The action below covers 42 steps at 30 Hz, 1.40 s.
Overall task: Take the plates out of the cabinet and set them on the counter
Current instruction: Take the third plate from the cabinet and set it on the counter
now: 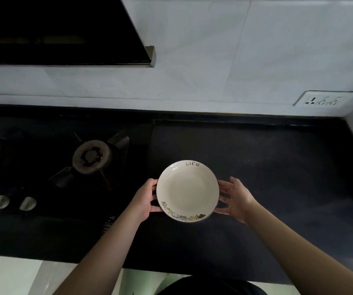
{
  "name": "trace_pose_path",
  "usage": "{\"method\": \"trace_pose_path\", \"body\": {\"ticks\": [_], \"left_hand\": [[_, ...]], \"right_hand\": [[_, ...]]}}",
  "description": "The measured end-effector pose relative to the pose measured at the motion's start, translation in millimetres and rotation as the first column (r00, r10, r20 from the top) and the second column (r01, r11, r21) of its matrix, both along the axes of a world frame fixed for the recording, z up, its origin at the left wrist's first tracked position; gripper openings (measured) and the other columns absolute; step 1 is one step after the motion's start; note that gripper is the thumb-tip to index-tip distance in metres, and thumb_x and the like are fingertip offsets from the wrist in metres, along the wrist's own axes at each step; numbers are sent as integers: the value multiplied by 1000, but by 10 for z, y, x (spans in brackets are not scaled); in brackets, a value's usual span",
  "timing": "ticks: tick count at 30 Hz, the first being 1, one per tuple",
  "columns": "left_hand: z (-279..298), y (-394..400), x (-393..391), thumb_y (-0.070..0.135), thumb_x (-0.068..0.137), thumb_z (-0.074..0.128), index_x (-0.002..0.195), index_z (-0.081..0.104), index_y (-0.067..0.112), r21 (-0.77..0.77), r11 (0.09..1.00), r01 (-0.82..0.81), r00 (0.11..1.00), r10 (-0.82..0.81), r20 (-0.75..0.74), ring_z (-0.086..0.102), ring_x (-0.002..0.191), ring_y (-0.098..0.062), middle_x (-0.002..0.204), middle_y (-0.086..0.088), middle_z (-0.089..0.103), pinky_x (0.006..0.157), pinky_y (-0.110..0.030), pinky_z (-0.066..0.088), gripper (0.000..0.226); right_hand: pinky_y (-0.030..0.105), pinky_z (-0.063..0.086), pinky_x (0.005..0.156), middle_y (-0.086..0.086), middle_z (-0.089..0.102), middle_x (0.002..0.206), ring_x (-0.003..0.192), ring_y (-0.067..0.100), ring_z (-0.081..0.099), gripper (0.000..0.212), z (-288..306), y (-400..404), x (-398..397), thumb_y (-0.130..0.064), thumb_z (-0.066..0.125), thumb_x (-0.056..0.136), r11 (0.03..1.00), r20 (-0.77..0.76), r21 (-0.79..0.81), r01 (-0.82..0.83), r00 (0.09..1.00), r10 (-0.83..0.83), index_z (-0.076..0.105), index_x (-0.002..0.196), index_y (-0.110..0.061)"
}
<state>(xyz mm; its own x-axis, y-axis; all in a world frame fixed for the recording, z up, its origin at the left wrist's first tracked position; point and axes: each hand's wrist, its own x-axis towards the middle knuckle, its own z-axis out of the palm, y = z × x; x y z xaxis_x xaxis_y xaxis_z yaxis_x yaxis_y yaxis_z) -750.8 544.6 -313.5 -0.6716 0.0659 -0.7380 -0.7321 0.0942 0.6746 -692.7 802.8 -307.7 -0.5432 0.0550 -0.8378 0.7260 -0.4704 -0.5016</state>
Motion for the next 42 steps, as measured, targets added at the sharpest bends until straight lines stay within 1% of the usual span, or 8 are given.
{"method": "trace_pose_path", "body": {"ticks": [8,13,16,21,25,27,34,42], "left_hand": [[-43,19,-5,40,97,41,94,59,44,-44,998,40,999,-40,-2,59,94,-7,103,17,58,56,-38,55,18],[-150,15,72,45,97,42,131,50,37,-141,990,-2,1000,0,-16,55,100,-11,122,8,53,64,-38,57,36],[-214,-36,203,40,100,44,142,46,26,-133,985,-106,994,105,-16,59,95,-10,116,9,58,69,-37,57,44],[-254,-74,524,25,101,44,138,49,18,6,954,-301,953,301,-24,64,102,-14,110,4,65,75,-35,57,38],[-208,55,648,22,101,47,108,64,29,104,936,-336,940,340,-24,65,103,-13,111,4,69,66,-26,58,20],[-193,90,617,21,100,49,103,65,31,115,928,-355,933,360,-26,65,105,-14,113,3,69,65,-26,59,20],[-200,139,384,24,97,56,103,69,27,160,906,-391,920,391,34,67,102,-17,109,1,73,69,-34,61,14],[-190,126,293,25,99,53,124,61,18,168,924,-342,939,344,23,62,109,-20,120,-4,65,73,-38,60,27]], "right_hand": [[63,40,101,7,49,142,131,31,44,53,-6,-4,17,-43,22,104,999,6,30,-30,1000,30,49,139,-14],[58,42,102,5,52,139,127,26,48,51,-72,32,149,-41,22,105,999,-29,23,-27,999,27,47,140,-14],[54,45,100,6,56,131,121,25,52,50,-161,25,303,-42,25,104,999,-1,26,26,1000,-26,50,137,-13],[49,53,89,8,58,129,118,27,56,47,-286,-147,576,-44,28,104,995,-33,-92,35,999,-38,51,135,-17],[47,56,85,12,59,127,114,31,60,41,-298,-230,550,-43,31,104,986,-52,-115,122,990,-129,55,125,-19],[46,57,82,11,60,125,112,31,62,39,-301,-237,500,-43,31,103,982,-57,-118,148,986,-155,56,121,-19],[49,52,90,12,57,129,115,31,58,49,-284,-242,224,-43,30,103,972,-69,-95,217,972,-224,48,139,-14],[52,48,96,10,53,135,123,30,52,52,-223,-194,160,-46,27,103,988,-65,-59,145,987,-149,42,144,-17]]}}
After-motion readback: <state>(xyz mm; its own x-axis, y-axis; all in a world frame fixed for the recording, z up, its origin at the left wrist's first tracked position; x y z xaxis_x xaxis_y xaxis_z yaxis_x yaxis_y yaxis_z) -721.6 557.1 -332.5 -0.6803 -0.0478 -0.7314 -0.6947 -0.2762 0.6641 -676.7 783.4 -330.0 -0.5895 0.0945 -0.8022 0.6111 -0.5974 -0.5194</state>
